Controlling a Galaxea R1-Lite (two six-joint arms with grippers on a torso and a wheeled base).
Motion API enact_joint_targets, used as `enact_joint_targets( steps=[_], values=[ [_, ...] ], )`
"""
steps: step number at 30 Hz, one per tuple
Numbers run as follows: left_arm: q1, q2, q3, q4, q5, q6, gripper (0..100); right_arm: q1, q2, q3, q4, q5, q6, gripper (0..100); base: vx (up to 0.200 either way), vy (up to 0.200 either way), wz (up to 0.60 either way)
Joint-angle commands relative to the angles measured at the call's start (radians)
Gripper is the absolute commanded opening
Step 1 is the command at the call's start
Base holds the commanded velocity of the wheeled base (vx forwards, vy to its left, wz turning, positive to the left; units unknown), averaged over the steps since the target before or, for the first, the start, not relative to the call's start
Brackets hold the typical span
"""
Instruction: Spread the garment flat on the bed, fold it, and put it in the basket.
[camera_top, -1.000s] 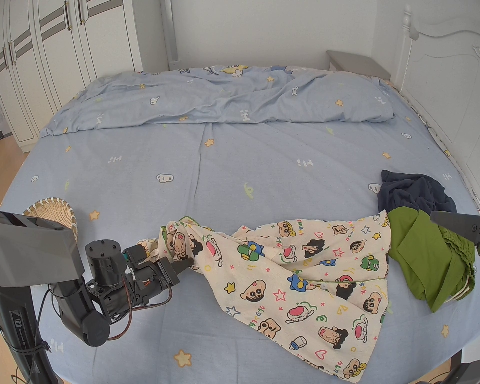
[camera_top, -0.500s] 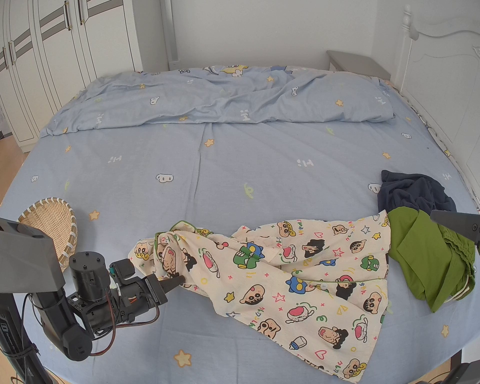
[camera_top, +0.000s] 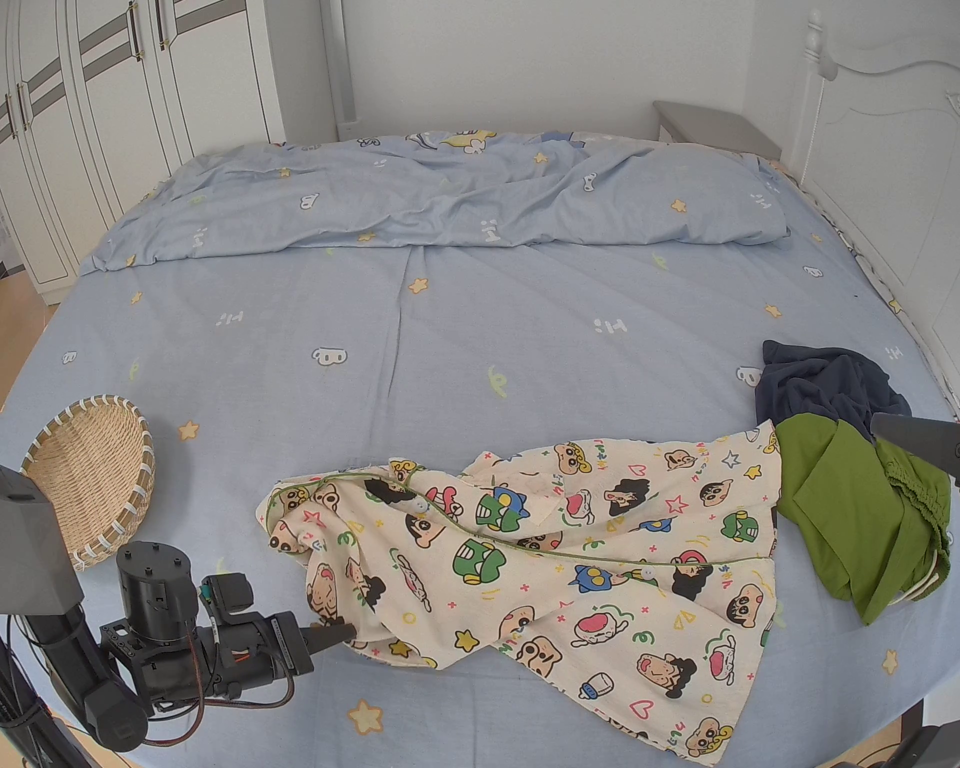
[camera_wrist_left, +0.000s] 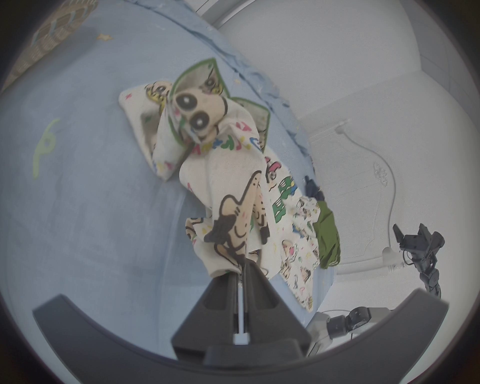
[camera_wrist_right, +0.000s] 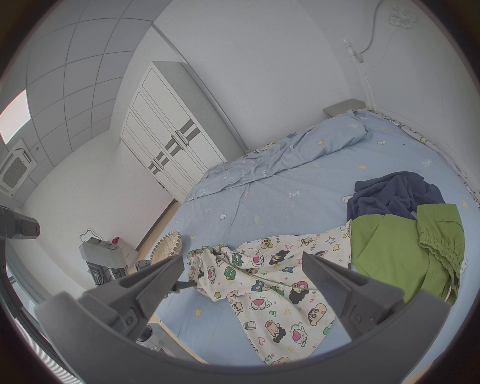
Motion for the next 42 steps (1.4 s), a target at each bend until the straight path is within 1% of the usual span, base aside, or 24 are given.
enact_joint_targets(
  steps=[1,3,5,7,9,10,13,16,20,22,28,30,33,34,36,41,42],
  values=[
    [-0.005,-0.118,0.020,0.134,-0.007,0.038,0,0.000,-0.006,0.001,0.001,0.001,0.000,100,0.000,0.000,0.00],
    [-0.004,-0.129,0.020,0.195,-0.007,0.080,0,0.000,-0.006,0.001,0.001,0.001,0.000,100,0.000,0.000,0.00],
    [0.005,-0.155,0.020,0.281,-0.007,0.159,0,0.002,-0.006,0.002,0.001,0.001,0.000,100,0.000,0.000,0.00],
    [0.015,-0.174,0.020,0.318,-0.007,0.181,0,0.002,-0.006,0.002,0.001,0.001,0.000,100,0.000,0.000,0.00],
    [0.015,-0.174,0.020,0.318,-0.007,0.181,0,0.002,-0.006,0.002,0.001,0.001,0.000,100,0.000,0.000,0.00],
    [0.030,-0.206,0.020,0.356,-0.007,0.189,0,0.002,-0.006,0.002,0.001,0.001,0.000,100,0.000,0.000,0.00],
    [0.044,-0.226,0.018,0.374,-0.007,0.192,0,0.002,-0.005,0.004,0.001,0.001,0.000,100,0.000,0.000,0.00],
    [0.081,-0.235,0.018,0.387,-0.008,0.212,0,0.002,-0.005,0.004,0.001,0.001,0.000,100,0.000,0.000,0.00],
    [0.082,-0.275,0.017,0.476,-0.008,0.244,0,0.002,-0.003,0.004,0.004,0.001,0.000,100,0.000,0.000,0.00],
    [0.081,-0.304,0.017,0.543,-0.008,0.282,0,0.002,0.000,0.002,0.006,0.001,0.000,100,0.000,0.000,0.00],
    [0.082,-0.364,0.017,0.644,-0.028,0.313,0,0.002,0.003,0.002,0.009,0.001,0.000,100,0.000,0.000,0.00],
    [0.082,-0.390,0.015,0.710,-0.028,0.337,0,0.002,0.005,0.002,0.010,0.003,0.000,100,0.000,0.000,0.00],
    [0.084,-0.395,0.015,0.721,-0.028,0.343,0,0.002,0.005,0.002,0.010,0.003,0.000,100,0.000,0.000,0.00],
    [0.090,-0.396,-0.013,0.743,-0.028,0.350,0,0.002,0.005,0.001,0.010,0.001,0.000,100,0.000,0.000,0.00],
    [0.091,-0.395,-0.023,0.744,-0.028,0.348,0,0.002,0.005,0.002,0.010,0.001,0.000,100,0.000,0.000,0.00],
    [0.088,-0.398,-0.007,0.744,-0.028,0.354,0,0.002,0.005,0.004,0.009,0.001,0.000,100,0.000,0.000,0.00],
    [0.088,-0.399,-0.008,0.749,-0.028,0.353,100,0.002,0.005,0.004,0.009,0.001,0.000,100,0.000,0.000,0.00]
  ],
)
